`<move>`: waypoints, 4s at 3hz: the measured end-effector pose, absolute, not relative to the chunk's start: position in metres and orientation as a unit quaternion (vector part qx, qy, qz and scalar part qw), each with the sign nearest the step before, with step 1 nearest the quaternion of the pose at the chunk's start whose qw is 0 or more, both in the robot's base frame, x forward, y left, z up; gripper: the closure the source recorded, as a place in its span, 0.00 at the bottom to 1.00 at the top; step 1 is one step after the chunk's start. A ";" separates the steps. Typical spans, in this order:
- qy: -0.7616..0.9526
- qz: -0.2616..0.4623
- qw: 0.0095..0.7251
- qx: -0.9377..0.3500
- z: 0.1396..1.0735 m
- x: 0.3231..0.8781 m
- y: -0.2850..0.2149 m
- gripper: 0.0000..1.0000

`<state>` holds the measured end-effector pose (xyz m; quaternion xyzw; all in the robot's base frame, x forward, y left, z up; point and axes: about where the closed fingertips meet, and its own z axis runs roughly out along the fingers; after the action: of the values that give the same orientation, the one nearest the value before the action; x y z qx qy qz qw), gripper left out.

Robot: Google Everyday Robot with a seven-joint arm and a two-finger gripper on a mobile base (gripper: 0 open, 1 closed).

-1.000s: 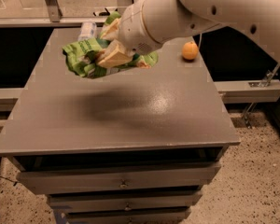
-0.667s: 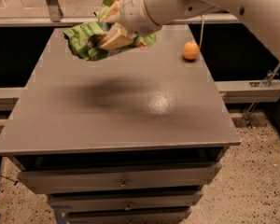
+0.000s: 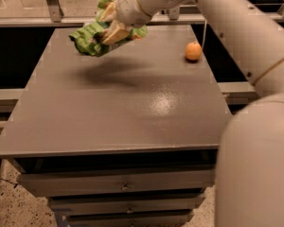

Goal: Move green rice chip bag near orange

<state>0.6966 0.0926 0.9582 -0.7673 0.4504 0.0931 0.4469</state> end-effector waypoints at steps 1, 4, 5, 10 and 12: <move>0.444 0.091 0.434 -0.778 0.953 0.728 0.079 1.00; 0.435 0.014 0.440 -0.785 1.000 0.753 0.023 1.00; 0.409 0.023 0.439 -0.800 0.992 0.749 0.033 1.00; 0.423 -0.018 0.345 -0.838 0.930 0.763 -0.059 1.00; 0.444 0.006 0.354 -0.823 0.913 0.768 -0.074 1.00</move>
Offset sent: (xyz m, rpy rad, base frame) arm 0.0809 -0.0899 0.0766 -0.0833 -0.2061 -0.0692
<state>0.7676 -0.0737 0.9132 -0.8231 0.4438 0.0063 0.3543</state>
